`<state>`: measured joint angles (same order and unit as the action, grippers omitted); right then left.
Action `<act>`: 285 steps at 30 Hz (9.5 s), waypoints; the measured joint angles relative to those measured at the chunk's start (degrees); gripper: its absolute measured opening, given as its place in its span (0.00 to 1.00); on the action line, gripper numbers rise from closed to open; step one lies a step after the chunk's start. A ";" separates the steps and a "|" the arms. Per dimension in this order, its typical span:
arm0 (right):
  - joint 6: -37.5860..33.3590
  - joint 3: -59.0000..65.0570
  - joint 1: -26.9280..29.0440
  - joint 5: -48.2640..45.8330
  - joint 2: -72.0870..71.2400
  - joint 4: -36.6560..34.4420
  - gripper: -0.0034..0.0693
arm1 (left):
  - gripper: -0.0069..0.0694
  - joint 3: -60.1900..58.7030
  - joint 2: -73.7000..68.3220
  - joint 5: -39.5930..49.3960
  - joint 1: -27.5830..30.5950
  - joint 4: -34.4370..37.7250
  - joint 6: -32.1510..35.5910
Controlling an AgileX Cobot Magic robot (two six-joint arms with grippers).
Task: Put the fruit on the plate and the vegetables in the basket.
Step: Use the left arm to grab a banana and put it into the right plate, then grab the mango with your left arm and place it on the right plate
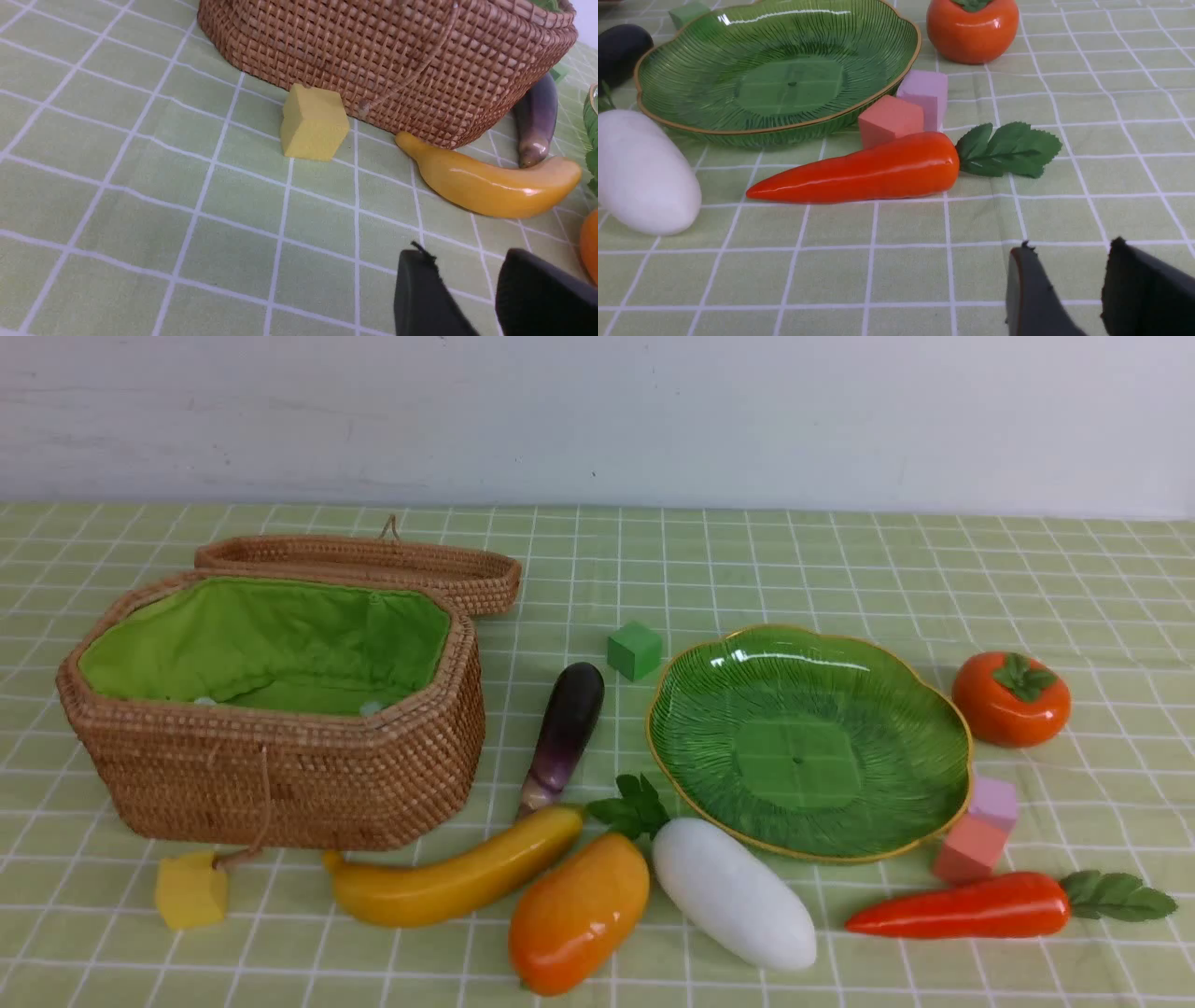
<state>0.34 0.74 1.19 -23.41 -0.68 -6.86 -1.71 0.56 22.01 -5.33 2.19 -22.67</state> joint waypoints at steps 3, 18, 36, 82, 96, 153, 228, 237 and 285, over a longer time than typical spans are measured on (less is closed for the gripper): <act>0.00 0.00 0.00 0.00 0.00 0.00 0.38 | 0.40 0.00 0.00 0.00 0.00 0.00 0.00; 0.00 0.00 0.00 0.00 0.00 0.00 0.38 | 0.40 0.00 0.00 0.00 0.00 0.00 0.00; 0.00 0.00 0.00 0.00 0.00 0.00 0.38 | 0.40 0.00 0.00 0.00 0.00 -0.05 0.00; 6.65 0.79 0.00 10.05 0.00 -20.03 0.38 | 0.07 34.78 -20.19 16.78 -11.14 18.57 27.04; -13.76 -32.20 -2.01 -22.88 10.30 -30.61 0.12 | 0.07 45.66 -41.16 25.38 -13.74 25.12 47.62; -26.80 -60.80 -9.35 -42.49 33.81 -23.93 0.18 | 0.64 55.54 -101.85 -1.28 -21.67 5.26 73.34; -10.68 -62.08 -9.35 -42.31 33.81 -7.90 0.24 | 0.07 116.22 -103.68 48.85 -36.75 2.57 20.81; -11.55 -61.43 -9.35 -44.92 33.81 -7.90 0.24 | 0.13 82.58 -94.25 46.49 -38.74 -0.94 21.64; -11.85 -58.14 -9.35 -30.08 33.81 -9.42 0.24 | 0.85 87.08 -104.31 7.83 -38.91 -10.78 30.90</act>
<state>-11.51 -57.40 -8.15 -53.49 33.13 -16.28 85.36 -103.75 29.84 -44.24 -8.59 8.23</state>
